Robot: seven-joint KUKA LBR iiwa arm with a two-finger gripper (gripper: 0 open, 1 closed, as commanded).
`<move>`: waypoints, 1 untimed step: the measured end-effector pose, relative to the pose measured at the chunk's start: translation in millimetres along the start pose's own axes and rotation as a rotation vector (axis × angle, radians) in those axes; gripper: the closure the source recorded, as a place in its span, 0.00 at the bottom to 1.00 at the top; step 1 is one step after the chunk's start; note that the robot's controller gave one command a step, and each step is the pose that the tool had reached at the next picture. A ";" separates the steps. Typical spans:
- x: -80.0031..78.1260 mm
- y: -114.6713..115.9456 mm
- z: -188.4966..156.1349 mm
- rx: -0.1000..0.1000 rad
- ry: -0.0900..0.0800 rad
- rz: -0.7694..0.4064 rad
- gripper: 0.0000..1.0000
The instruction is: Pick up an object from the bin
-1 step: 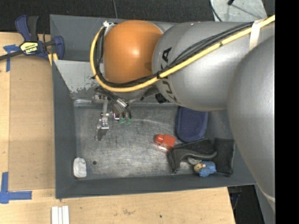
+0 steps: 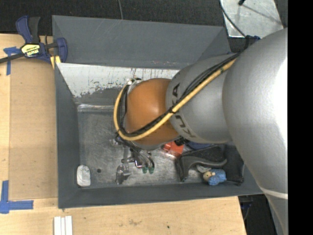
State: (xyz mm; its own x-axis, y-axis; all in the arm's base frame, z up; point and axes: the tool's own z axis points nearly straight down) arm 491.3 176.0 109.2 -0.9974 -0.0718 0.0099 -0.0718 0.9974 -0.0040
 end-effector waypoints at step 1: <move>-39.3 -102.9 8.3 0.001 -0.015 -0.045 0.00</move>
Offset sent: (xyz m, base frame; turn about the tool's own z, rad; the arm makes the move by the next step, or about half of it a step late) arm 0.0442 -0.0933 -0.0082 -0.0534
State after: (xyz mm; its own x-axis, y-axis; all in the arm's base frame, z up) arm 537.8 76.1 100.8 -0.9931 -0.1171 -0.0049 -0.1170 0.9931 -0.0048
